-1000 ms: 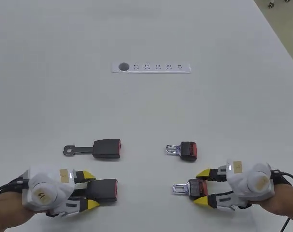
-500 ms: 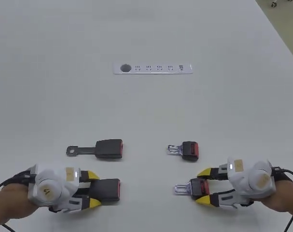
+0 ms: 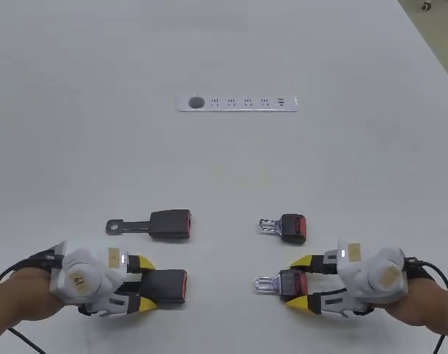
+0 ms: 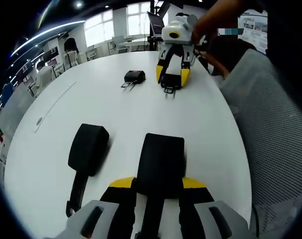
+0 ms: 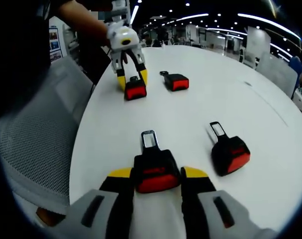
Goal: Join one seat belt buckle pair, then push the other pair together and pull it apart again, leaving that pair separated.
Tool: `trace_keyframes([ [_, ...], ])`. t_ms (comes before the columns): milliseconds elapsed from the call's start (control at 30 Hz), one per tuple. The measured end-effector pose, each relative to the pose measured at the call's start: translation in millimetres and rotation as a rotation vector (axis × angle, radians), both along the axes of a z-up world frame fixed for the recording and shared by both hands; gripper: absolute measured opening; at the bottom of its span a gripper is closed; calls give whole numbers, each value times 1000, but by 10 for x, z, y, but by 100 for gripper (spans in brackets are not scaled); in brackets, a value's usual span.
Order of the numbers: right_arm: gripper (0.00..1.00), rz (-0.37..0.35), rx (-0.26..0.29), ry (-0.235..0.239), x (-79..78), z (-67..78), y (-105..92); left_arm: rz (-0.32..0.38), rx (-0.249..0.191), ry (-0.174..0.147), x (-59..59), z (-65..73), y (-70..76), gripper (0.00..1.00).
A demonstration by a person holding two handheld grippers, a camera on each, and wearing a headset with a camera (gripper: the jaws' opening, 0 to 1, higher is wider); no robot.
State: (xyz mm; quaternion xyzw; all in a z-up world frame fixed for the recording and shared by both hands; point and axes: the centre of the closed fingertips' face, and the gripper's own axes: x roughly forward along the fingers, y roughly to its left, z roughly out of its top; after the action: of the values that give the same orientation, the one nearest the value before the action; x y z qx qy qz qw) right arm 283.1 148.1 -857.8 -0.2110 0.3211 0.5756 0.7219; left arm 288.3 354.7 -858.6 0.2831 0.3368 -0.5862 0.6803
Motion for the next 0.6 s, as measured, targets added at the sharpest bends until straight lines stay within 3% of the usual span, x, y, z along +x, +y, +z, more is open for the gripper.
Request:
trace_keyframes([
  [600,37,24,25,-2,5,-2,439,7,29,8,-1,-2,2,34],
])
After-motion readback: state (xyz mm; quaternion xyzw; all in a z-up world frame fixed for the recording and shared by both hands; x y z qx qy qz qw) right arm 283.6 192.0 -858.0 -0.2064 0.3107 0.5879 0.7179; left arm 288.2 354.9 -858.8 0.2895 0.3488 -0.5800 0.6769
